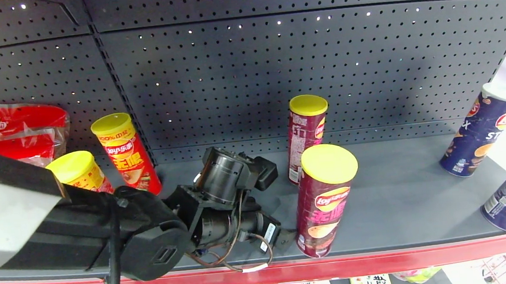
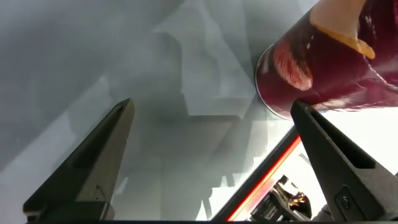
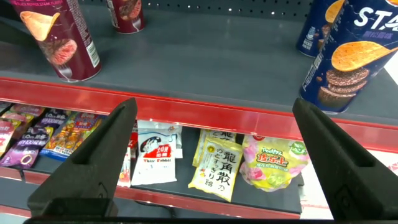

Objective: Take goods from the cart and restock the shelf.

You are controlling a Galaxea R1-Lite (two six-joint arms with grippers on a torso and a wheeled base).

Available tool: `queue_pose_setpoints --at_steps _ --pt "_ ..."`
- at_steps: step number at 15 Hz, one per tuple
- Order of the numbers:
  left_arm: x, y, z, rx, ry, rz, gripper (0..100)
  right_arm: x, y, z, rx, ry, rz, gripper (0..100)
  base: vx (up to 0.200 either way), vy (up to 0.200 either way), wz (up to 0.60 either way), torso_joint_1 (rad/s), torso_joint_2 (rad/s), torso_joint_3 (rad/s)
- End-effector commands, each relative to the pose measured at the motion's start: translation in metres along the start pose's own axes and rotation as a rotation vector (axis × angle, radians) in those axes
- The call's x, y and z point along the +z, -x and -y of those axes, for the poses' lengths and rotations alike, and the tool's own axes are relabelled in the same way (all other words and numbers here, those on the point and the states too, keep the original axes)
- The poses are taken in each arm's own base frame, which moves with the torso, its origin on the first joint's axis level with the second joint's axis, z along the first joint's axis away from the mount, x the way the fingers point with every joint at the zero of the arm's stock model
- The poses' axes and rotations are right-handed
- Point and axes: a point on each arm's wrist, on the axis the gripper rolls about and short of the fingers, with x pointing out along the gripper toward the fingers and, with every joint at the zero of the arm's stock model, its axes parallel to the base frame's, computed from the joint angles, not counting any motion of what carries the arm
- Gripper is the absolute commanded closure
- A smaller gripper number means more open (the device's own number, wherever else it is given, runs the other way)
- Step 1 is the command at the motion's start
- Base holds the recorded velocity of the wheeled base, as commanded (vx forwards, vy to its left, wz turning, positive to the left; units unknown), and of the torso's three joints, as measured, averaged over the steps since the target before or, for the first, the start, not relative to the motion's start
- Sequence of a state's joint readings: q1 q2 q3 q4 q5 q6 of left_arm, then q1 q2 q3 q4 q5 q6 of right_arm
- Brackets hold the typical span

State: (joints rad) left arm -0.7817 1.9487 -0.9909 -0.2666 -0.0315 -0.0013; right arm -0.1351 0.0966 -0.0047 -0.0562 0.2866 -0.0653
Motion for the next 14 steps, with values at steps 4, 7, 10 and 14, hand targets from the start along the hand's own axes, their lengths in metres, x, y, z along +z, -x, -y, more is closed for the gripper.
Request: queue_pose_setpoints --at_steps 4,7,10,14 --pt "0.0002 -0.0012 0.0000 0.008 0.000 -0.001 0 0.0001 -0.0001 0.0000 0.000 0.000 -0.001 0 0.000 0.000 0.00 0.000 0.00 0.000" --pt "0.0036 -0.0013 0.0000 0.008 0.006 0.012 0 0.0001 -0.0001 0.0000 0.000 0.000 -0.001 0 0.000 0.000 0.00 0.000 0.00 0.000" --pt "0.0059 -0.0029 0.0004 0.010 0.018 0.018 0 0.0001 -0.0001 0.0000 0.000 0.000 -0.001 0 0.000 0.000 0.00 0.000 0.00 0.000" --pt "0.0034 -0.0013 0.0004 0.013 0.019 0.010 0 0.0001 -0.0001 0.0000 0.000 0.000 -0.001 0 0.000 0.000 0.00 0.000 0.00 0.000"
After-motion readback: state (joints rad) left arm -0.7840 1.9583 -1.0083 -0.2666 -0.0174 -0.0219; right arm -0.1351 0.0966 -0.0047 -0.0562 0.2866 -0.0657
